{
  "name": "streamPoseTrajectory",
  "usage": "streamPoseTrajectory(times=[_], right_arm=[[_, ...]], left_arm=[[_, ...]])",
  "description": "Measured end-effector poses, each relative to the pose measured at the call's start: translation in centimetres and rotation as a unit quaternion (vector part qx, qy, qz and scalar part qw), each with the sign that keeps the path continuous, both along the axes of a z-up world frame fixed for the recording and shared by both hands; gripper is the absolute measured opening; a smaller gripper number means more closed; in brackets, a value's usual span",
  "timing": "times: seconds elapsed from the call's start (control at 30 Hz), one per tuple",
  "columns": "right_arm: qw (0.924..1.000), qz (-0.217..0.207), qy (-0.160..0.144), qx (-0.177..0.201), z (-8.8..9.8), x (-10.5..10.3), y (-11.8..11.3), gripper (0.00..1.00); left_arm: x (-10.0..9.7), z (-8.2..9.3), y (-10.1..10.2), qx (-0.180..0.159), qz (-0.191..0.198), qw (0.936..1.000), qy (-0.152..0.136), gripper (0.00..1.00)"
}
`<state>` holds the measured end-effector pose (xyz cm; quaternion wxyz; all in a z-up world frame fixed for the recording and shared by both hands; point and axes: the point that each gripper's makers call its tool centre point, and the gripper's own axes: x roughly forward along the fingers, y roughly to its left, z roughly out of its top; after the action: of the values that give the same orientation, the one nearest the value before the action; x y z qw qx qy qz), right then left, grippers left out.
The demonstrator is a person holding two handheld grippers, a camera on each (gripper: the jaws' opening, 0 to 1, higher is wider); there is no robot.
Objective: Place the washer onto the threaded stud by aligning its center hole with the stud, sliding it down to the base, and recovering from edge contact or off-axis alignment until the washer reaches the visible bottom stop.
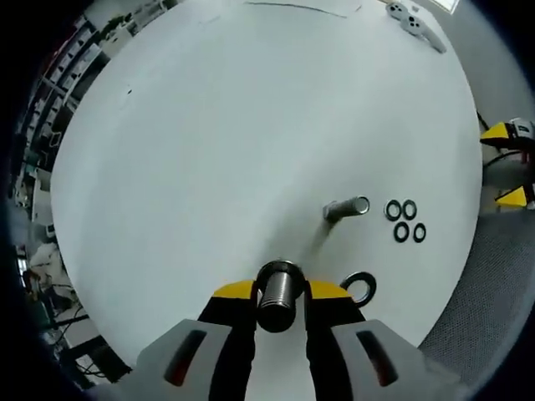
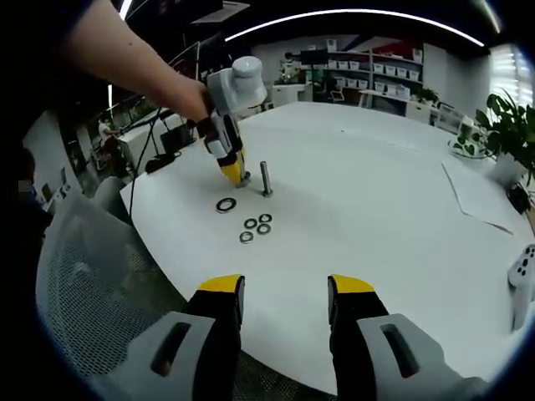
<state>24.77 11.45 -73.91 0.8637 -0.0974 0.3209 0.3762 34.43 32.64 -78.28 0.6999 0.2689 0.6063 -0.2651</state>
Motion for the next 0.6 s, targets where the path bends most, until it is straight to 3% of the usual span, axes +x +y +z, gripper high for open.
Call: streamPoseTrajectory(times=[0.37, 0.6], right_arm=[[1.0000, -0.005, -0.001, 0.001, 0.05, 0.12, -0.14, 0.43], [1.0000, -0.001, 0.001, -0.001, -0.08, -0.01, -0.05, 0.43]], left_arm=[[-0.01, 0.06, 0.11, -0.003, -0.007, 0.9999, -0.014, 0.21], [-0.39, 0.58, 0.53, -0.007, 0.015, 0.9997, -0.021, 0.21]])
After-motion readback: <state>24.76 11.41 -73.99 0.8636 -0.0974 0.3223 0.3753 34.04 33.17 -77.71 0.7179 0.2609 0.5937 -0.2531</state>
